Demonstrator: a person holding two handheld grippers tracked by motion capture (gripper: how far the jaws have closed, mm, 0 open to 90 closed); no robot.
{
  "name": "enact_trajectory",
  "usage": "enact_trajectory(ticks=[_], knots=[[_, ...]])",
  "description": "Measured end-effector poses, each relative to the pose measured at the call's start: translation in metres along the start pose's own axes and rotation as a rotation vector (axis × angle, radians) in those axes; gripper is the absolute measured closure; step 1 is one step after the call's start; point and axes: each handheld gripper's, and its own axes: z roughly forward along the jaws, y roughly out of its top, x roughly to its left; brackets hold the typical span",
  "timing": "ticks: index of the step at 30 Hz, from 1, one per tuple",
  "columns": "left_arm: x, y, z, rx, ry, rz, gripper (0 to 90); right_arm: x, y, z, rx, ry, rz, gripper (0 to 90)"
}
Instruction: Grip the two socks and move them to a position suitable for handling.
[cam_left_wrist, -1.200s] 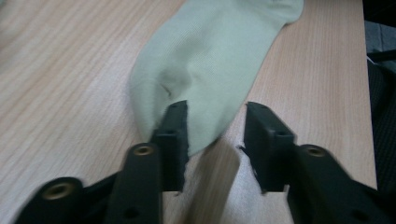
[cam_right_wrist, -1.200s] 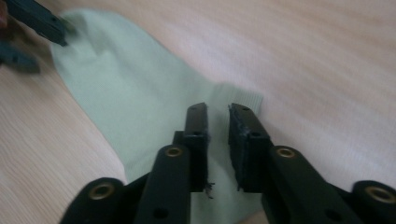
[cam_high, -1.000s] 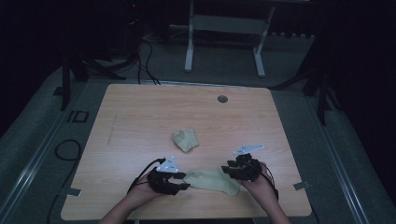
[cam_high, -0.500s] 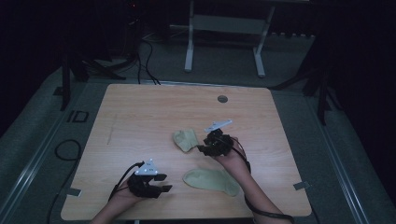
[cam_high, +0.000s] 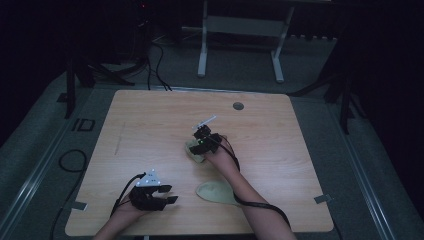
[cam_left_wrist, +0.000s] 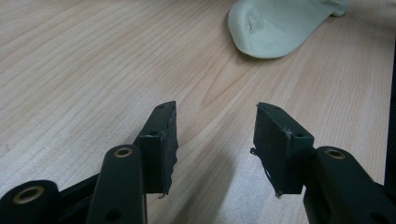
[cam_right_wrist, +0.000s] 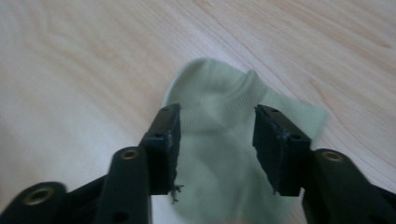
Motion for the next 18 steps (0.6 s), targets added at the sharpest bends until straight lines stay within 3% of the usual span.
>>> enact_trajectory(ticks=[5,8,11,15,18], knots=[[0.001,-0.002,0.001,0.003,-0.001,-0.006,49.2,0.007,0.008,0.021,0.036,0.002,0.008,44.3],[0.003,-0.002,-0.001,-0.001,-0.004,-0.012,49.2,0.014,0.010,0.028,0.047,-0.019,-0.015,40.6],[0.003,-0.002,-0.001,-0.003,-0.003,-0.014,49.2,0.022,0.012,0.031,0.060,-0.063,-0.077,40.4],[0.003,-0.002,-0.001,-0.006,0.001,-0.016,49.2,0.028,0.012,0.031,0.049,-0.062,-0.122,54.2],[0.003,-0.002,-0.001,-0.007,0.001,-0.017,49.2,0.030,0.012,0.031,0.051,-0.069,-0.144,70.8]])
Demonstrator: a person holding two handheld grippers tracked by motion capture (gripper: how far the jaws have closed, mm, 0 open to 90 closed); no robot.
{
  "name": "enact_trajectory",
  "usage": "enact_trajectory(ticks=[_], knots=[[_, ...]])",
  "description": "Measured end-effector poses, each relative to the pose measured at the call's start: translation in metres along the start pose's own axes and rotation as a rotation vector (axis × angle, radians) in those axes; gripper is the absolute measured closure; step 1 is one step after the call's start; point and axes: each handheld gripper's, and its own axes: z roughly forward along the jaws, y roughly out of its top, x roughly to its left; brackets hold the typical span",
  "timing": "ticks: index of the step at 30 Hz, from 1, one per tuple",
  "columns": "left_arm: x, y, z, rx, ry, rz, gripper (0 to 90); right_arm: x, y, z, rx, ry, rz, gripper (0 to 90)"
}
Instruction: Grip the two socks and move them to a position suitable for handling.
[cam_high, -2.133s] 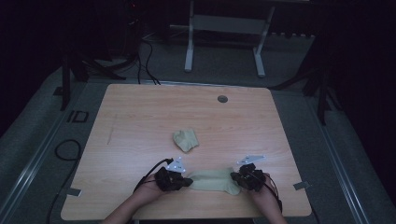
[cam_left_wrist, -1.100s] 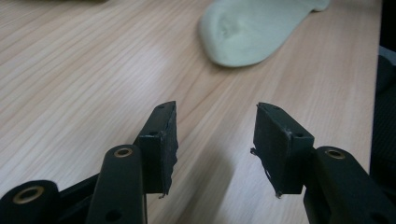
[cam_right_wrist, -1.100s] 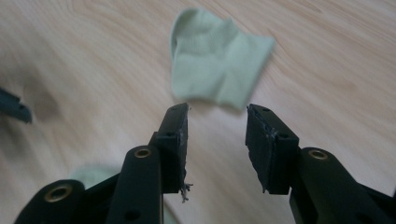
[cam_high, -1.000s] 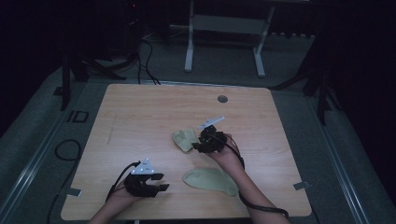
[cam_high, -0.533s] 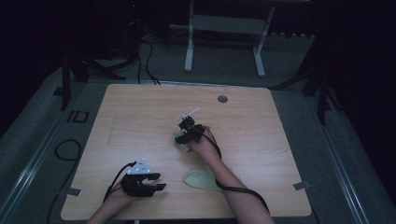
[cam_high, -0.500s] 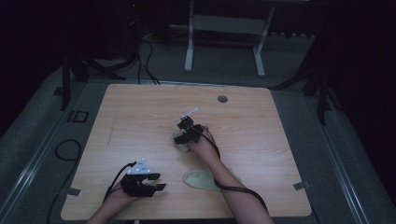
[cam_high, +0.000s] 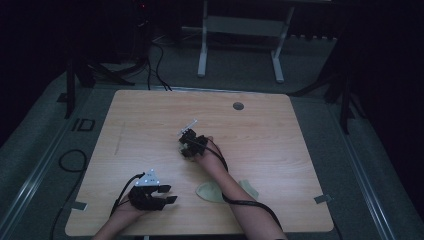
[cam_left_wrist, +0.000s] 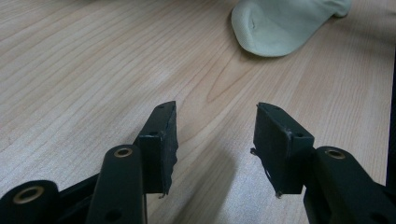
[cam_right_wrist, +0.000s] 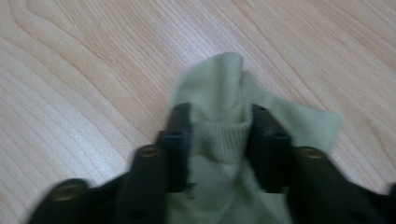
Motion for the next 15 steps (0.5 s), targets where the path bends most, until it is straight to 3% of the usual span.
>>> enact_trajectory(ticks=[7,13,15], knots=[[0.001,0.000,0.000,-0.006,-0.003,-0.009,49.1,-0.002,0.001,-0.002,0.007,-0.008,0.007,78.6],[0.002,-0.001,0.000,-0.012,-0.002,-0.018,48.5,-0.009,0.002,-0.032,-0.050,-0.020,0.018,79.3],[0.002,-0.001,0.000,-0.013,-0.001,-0.019,48.5,-0.014,0.003,-0.049,-0.075,-0.031,0.029,79.4]])
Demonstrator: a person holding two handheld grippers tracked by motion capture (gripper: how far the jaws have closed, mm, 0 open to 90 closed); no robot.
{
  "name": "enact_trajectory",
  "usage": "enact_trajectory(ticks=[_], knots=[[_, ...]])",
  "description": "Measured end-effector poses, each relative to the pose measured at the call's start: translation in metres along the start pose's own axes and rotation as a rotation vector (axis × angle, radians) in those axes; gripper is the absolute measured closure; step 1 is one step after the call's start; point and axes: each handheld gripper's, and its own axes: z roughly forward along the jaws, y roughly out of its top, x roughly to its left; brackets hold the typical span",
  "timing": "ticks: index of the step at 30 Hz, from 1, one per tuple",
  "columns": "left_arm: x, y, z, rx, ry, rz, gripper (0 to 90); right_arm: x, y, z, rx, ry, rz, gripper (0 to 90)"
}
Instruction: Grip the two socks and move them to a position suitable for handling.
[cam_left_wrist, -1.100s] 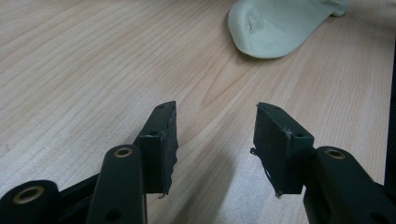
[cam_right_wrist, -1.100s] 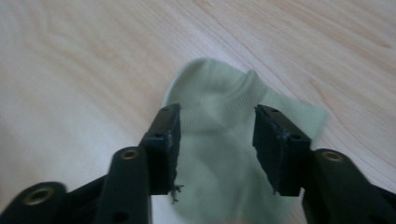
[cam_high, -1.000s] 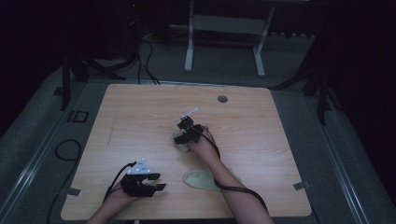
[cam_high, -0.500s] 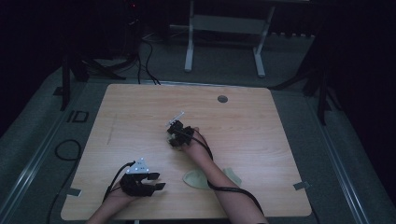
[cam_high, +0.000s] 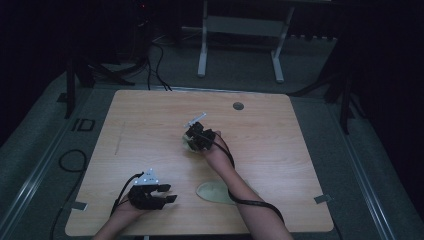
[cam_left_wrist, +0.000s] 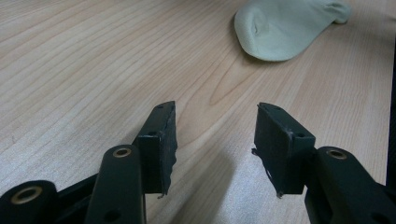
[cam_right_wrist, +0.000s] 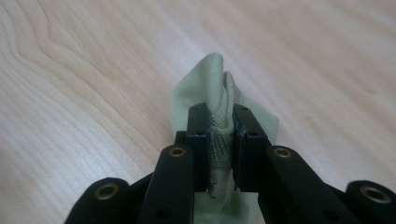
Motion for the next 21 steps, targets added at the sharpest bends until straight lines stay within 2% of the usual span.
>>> enact_trajectory(ticks=[6,14,17,18,21], knots=[[0.000,0.000,0.001,0.001,0.001,-0.003,48.5,-0.017,-0.006,-0.029,-0.030,-0.033,0.031,79.4],[-0.001,0.002,0.003,-0.006,-0.001,-0.010,48.5,-0.038,-0.032,-0.061,-0.029,-0.062,0.063,79.3],[-0.002,0.002,0.004,-0.010,0.001,-0.008,48.4,-0.040,-0.040,-0.065,-0.023,-0.070,0.072,79.3],[-0.002,0.002,0.004,-0.013,0.000,-0.007,48.5,-0.039,-0.049,-0.066,-0.025,-0.060,0.081,79.3],[-0.004,0.004,0.004,-0.022,-0.001,-0.002,48.6,-0.035,-0.065,-0.059,-0.009,-0.045,0.090,79.2]])
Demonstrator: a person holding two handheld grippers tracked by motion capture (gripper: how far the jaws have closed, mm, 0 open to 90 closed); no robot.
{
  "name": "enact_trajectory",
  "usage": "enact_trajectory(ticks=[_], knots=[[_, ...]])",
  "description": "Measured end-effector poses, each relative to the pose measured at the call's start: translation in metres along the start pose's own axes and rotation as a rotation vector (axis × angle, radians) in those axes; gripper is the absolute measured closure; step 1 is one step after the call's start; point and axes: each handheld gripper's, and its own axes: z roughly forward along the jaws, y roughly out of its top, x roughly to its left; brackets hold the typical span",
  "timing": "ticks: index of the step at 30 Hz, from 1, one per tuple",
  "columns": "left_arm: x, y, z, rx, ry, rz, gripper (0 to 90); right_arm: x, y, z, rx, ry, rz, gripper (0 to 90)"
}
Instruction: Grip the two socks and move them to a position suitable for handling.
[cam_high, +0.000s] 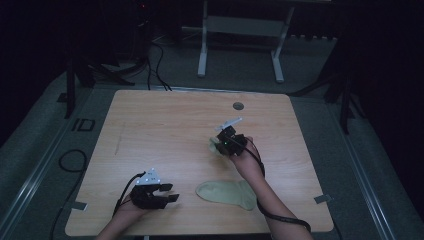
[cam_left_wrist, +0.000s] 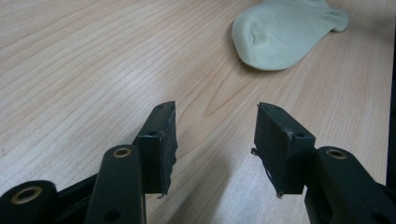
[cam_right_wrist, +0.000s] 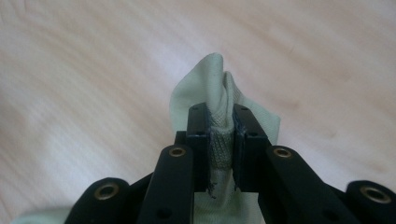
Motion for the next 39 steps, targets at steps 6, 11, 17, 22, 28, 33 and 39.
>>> enact_trajectory(ticks=[6,11,17,22,28,33,39], knots=[[-0.003,0.002,0.004,0.007,-0.002,0.015,48.6,0.007,-0.023,0.024,0.049,0.023,0.028,79.0],[-0.005,0.006,0.009,0.004,-0.009,0.018,48.6,0.009,-0.035,0.043,0.074,0.037,0.050,72.7],[-0.007,0.010,0.015,0.011,-0.005,0.033,48.6,0.020,-0.034,0.045,0.069,0.021,-0.004,53.2],[-0.007,0.026,0.015,-0.018,0.002,0.048,48.6,0.019,-0.030,0.039,0.063,0.049,0.009,48.3],[-0.002,0.065,0.025,-0.049,0.044,0.079,55.2,0.009,-0.025,0.010,0.008,0.061,0.026,59.3],[0.002,0.097,0.045,-0.046,0.082,0.127,69.9,0.006,-0.026,0.004,-0.001,0.070,0.027,66.0],[0.010,0.114,0.079,0.004,0.100,0.132,87.0,0.000,-0.020,0.016,0.009,0.073,0.060,64.6]])
